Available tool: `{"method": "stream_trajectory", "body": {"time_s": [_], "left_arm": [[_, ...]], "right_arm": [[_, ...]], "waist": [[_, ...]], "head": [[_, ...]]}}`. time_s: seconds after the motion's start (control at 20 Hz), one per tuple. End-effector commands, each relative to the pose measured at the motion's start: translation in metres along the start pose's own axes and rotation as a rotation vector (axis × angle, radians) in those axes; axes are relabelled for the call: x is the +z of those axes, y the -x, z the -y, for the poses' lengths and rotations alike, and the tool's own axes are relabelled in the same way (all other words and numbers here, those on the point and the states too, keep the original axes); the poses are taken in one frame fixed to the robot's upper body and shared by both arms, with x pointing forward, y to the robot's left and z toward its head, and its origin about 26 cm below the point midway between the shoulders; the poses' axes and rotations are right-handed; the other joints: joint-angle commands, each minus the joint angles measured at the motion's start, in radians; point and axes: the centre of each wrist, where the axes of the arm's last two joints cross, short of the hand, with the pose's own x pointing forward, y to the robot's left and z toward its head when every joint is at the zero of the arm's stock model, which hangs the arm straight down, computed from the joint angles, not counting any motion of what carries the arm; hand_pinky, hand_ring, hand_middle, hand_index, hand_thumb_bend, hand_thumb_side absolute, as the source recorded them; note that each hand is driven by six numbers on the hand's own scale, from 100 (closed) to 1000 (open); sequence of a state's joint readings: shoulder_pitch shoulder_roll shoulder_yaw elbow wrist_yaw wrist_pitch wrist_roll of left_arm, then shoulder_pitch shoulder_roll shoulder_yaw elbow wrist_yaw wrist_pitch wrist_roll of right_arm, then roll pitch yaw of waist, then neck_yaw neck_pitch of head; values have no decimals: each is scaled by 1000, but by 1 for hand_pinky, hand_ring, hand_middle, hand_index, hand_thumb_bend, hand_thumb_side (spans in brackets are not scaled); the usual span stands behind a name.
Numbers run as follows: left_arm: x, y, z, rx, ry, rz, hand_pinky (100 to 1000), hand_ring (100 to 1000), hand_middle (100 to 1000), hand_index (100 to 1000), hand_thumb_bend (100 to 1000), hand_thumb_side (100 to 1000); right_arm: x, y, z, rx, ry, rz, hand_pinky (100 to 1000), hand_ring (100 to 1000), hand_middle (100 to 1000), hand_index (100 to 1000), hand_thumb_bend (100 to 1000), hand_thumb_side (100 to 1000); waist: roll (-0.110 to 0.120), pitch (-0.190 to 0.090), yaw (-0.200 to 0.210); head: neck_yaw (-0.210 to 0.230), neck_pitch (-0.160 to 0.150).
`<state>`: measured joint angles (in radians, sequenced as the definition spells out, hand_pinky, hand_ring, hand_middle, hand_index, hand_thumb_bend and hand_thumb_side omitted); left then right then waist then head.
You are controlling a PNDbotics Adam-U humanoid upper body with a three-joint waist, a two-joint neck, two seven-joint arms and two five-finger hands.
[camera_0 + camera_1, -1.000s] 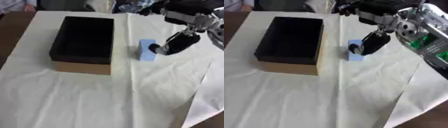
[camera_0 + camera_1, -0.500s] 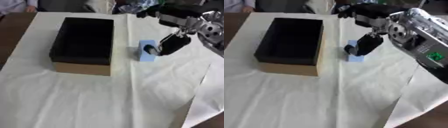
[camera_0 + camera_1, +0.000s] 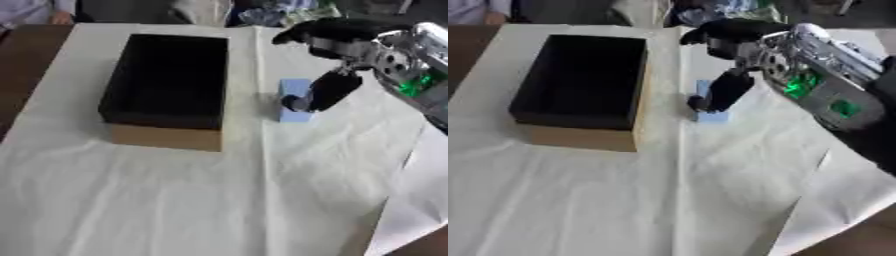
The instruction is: Pick up objects on the table and place them in the box.
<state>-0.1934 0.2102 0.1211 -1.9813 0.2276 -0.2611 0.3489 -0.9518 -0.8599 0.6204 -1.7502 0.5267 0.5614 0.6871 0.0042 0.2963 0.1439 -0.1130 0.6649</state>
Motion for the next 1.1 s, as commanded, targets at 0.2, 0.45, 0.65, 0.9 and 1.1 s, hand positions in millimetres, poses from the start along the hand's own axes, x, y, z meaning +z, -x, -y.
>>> {"method": "stream_trajectory", "body": {"time_s": [0.2,0.45,0.65,0.9,1.1], "left_arm": [[-3,-5,1,4,16,23,954,664,641,836,100,485],[-2,-5,1,3,18,19,955,663,641,836,100,487],[-1,-5,0,0,18,17,956,663,641,836,100,488],[-1,-5,0,0,20,14,956,663,641,836,100,488],[-1,-5,1,2,21,13,956,662,641,836,100,489]], "right_arm": [[-12,17,6,-153,-212,-208,992,1000,947,1000,409,110],[-19,29,7,-154,-227,-226,994,1000,951,1000,404,100],[-20,31,15,-154,-218,-219,995,1000,955,1000,413,149],[-34,32,19,-168,-236,-234,996,1000,957,1000,436,188],[-53,41,15,-188,-267,-278,999,1000,960,1000,484,198]], "waist": [[4,-11,4],[5,-9,5],[2,-12,3],[0,-14,4],[0,-12,9]], "head": [[-3,-12],[-1,-12],[3,-8],[3,-10],[1,-13]]}}
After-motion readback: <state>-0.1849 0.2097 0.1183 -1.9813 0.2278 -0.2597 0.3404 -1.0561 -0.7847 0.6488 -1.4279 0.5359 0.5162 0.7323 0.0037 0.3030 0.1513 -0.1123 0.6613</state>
